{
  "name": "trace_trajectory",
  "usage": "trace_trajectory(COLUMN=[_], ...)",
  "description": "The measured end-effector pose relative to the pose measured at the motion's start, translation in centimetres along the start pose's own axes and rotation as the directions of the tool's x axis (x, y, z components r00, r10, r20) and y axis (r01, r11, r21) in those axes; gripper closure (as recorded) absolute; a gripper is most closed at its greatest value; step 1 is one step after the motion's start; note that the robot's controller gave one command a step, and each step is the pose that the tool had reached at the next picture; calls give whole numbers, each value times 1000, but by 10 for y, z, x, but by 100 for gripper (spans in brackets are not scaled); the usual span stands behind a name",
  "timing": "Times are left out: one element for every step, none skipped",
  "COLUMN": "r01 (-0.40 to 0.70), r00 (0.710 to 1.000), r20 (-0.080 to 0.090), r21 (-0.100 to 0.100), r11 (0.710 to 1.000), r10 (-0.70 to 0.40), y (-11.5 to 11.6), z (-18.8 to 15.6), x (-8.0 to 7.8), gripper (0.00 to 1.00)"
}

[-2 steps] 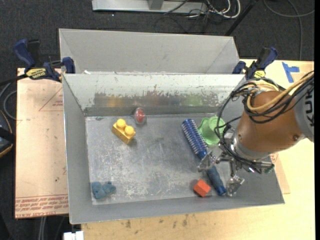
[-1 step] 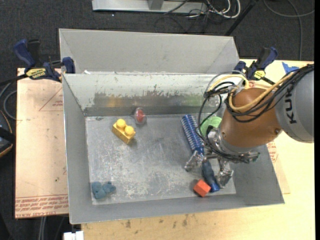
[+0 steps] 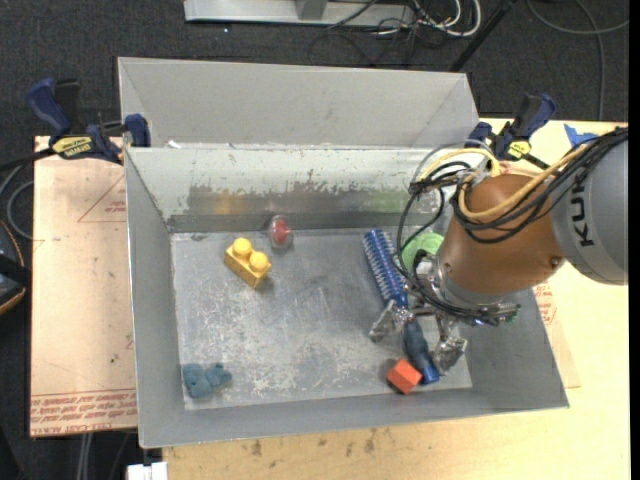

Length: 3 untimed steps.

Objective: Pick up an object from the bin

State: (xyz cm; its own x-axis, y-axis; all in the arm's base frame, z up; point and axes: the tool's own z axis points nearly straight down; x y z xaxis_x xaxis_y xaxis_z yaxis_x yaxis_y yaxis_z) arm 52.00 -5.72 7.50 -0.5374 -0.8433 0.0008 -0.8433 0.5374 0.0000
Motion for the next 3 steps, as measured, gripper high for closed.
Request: trace_trajectory(r01=[1, -3, -7], r00=[1000, 1000, 1000], r20=[7, 6, 3], r21=[6, 5, -1], r11=[1000, 1000, 1000], r10=[-1, 3, 7], y=[-1, -2, -2], z=[-2, -65, -69], x=[-3, -4, -5], gripper=[100, 100, 100])
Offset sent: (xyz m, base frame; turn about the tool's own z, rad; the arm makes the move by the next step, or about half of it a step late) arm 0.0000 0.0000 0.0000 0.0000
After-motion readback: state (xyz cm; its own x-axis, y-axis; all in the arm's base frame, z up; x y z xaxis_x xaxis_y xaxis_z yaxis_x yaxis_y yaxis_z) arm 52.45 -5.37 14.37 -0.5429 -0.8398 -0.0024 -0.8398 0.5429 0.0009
